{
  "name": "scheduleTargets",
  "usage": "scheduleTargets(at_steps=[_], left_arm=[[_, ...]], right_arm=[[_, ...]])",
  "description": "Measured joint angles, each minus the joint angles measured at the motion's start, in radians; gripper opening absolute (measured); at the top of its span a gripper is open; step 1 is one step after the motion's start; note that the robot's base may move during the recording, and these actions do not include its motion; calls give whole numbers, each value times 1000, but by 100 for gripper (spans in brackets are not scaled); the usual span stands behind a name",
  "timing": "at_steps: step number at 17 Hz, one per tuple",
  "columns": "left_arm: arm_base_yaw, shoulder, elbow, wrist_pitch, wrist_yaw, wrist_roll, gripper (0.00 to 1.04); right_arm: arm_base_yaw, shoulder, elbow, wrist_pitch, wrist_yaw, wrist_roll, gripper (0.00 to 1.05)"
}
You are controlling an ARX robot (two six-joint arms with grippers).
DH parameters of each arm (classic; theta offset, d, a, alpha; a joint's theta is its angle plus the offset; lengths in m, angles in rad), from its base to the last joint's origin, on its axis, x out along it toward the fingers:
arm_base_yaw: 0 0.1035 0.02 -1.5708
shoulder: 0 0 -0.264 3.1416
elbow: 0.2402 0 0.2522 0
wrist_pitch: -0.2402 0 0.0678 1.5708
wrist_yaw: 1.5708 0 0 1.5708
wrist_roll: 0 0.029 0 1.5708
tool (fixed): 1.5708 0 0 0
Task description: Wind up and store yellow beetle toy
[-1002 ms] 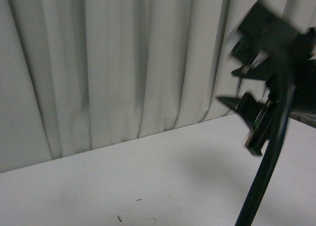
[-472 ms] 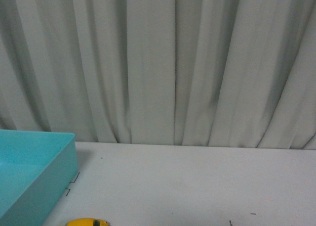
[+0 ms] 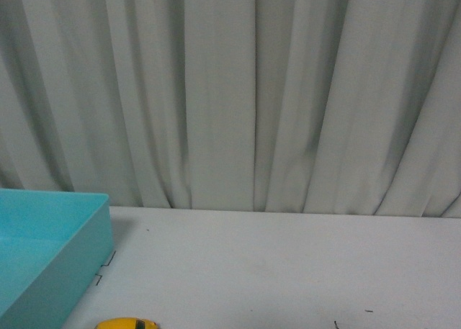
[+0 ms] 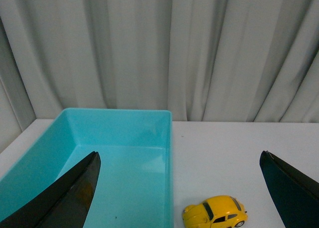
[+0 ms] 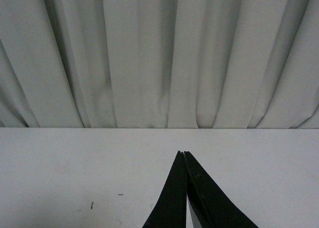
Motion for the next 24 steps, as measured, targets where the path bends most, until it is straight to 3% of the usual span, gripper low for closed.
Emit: scheduleTargets(at_steps=[9,11,19,24], left_arm=[[0,0,0,0,0,0,98],[0,0,0,0,0,0,98],[0,0,0,0,0,0,98],[0,0,0,0,0,0,98]], right_arm=[[0,-159,-49,-95,1,2,2],[0,-258,-48,-248,-1,3,2],[0,-332,-48,-274,3,3,2],[0,-332,-48,-274,3,3,60]])
